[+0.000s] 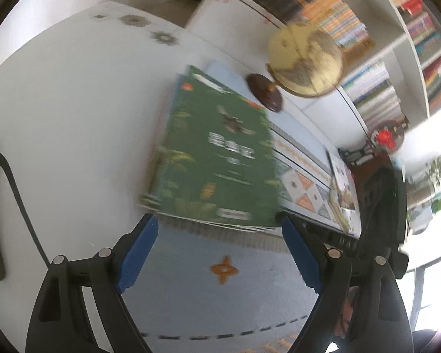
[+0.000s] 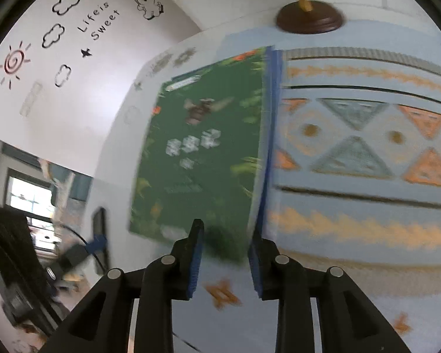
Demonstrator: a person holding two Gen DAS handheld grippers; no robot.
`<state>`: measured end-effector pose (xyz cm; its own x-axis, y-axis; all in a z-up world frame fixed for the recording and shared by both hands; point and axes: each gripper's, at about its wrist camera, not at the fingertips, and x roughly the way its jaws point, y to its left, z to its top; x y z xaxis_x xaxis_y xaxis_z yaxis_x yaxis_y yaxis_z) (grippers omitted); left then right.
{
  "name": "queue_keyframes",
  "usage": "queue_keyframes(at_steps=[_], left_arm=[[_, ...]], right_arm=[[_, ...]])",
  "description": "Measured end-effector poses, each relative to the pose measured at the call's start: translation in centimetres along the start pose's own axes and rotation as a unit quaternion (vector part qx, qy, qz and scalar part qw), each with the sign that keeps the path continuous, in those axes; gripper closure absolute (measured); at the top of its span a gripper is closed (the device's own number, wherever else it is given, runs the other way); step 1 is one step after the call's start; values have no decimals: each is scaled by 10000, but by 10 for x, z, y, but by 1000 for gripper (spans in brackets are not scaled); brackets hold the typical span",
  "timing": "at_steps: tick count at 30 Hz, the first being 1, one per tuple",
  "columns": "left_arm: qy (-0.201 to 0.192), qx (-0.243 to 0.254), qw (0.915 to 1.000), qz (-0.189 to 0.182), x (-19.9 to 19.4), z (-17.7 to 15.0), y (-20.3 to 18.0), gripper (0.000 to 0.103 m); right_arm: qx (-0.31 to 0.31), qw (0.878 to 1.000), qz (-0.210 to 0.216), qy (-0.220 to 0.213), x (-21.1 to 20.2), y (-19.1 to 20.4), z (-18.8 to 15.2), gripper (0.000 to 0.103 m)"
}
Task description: Organize books
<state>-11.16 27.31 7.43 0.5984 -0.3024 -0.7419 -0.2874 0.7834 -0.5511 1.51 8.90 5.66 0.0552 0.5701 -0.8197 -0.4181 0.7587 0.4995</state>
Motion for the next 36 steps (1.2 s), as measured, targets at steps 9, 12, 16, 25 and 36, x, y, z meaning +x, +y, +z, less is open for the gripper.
queue_keyframes(at_steps=[9, 12, 16, 25, 36], left_arm=[[393, 720, 9951, -549, 57, -13, -126, 18], [578, 919, 9908, -808, 85, -21, -179, 18], [817, 1146, 9860, -890, 122, -36, -240, 18], [1186, 1384, 9820, -490, 175, -81, -305, 18], [1110, 685, 9914, 139, 189, -102, -290, 18]], right_arm=[[745, 9943, -638, -416, -97, -124, -66, 63], [1025, 9881, -933, -672, -141, -178, -70, 63], [1280, 9751, -1456, -1080, -198, -251, -60, 58], [1586, 9614, -1887, -1220, -246, -408, 18, 57], [1023, 9626, -2215, -1176, -218, -469, 128, 57]])
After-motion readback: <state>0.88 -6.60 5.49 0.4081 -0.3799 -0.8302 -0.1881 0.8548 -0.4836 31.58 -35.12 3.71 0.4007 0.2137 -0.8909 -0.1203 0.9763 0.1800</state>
